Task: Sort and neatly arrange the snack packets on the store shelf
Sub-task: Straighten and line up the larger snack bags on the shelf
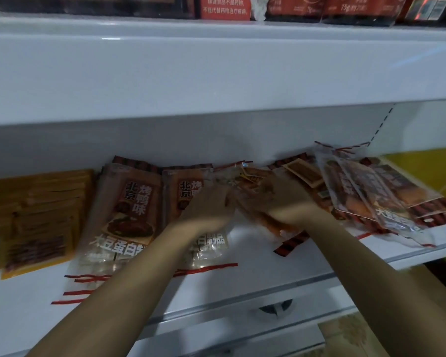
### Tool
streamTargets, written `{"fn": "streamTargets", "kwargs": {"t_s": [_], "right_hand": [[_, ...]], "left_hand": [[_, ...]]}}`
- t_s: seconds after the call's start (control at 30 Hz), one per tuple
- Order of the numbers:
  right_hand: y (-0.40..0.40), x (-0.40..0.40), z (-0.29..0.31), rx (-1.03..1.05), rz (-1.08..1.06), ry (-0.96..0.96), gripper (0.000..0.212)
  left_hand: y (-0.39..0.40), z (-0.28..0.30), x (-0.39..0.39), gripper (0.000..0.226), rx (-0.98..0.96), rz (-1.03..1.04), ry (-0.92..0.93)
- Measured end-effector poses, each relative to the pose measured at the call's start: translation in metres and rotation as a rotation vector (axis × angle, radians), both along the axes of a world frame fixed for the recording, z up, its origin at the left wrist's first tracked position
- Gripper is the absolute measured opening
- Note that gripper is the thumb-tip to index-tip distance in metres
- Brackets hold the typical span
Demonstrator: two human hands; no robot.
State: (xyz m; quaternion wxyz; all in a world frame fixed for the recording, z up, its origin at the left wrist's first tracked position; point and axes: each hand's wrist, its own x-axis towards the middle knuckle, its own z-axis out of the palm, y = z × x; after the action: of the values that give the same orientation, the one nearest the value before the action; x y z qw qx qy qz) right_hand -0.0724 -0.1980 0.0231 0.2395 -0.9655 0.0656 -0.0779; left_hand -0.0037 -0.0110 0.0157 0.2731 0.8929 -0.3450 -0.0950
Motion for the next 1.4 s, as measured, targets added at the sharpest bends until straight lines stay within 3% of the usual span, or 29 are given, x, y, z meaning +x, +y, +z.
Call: {"fn": "streamTargets", "kwargs": {"t_s": [0.2, 0.33, 0.47, 0.57, 0.67, 0.83, 0.97, 1.07, 1.17, 1.27, 1.3, 1.4], "right_hand": [[-0.001, 0.007, -0.02, -0.061, -0.069, 0.041, 0.037], [-0.013, 0.019, -0.033, -0.153, -0.114, 0.109, 0.024], [-0.03, 0.043, -0.037, -0.071, -0.112, 0.049, 0.044], [-0.032, 0.073, -0.04, -0.155, -0.156, 0.081, 0.065], [-0.028, 0.093, -0.042, -0.137, -0.128, 0.144, 0.05], [-0.023, 0.089, -0.046, -0.428, -0.128, -0.038, 0.033], [-0.026, 0.072, -0.054, -0.269, -0.127, -0.256, 0.03], [-0.043, 0.076, -0.053, -0.243, -0.198, -0.105, 0.051], [-0.057, 0.094, -0.046, -0.283, 0.013, 0.093, 0.075], [-0.062, 0.113, -0.042, -0.32, 0.198, 0.338, 0.072], [-0.06, 0.115, -0.041, -0.368, 0.192, 0.352, 0.069], [-0.057, 0.111, -0.049, -0.453, 0.087, 0.147, 0.054]], "left_hand": [[0.001, -0.006, 0.003, 0.024, 0.025, 0.003, 0.054], [0.0, -0.01, 0.002, 0.021, 0.041, 0.009, 0.064], [0.0, -0.012, 0.003, 0.022, 0.034, 0.011, 0.041], [0.001, -0.011, 0.003, 0.026, 0.002, 0.006, 0.038], [0.003, -0.003, 0.002, 0.028, -0.031, 0.006, 0.007], [0.007, 0.0, 0.008, 0.028, -0.213, 0.065, 0.137], [-0.012, 0.004, 0.004, 0.028, -0.43, 0.165, 0.387], [-0.022, 0.002, 0.001, 0.029, -0.439, 0.186, 0.467], [-0.025, 0.001, 0.0, 0.027, -0.435, 0.185, 0.531], [-0.023, 0.007, -0.001, 0.027, -0.461, 0.192, 0.587], [-0.022, 0.008, 0.0, 0.027, -0.461, 0.189, 0.586], [-0.018, 0.005, 0.006, 0.029, -0.436, 0.2, 0.541]]}}
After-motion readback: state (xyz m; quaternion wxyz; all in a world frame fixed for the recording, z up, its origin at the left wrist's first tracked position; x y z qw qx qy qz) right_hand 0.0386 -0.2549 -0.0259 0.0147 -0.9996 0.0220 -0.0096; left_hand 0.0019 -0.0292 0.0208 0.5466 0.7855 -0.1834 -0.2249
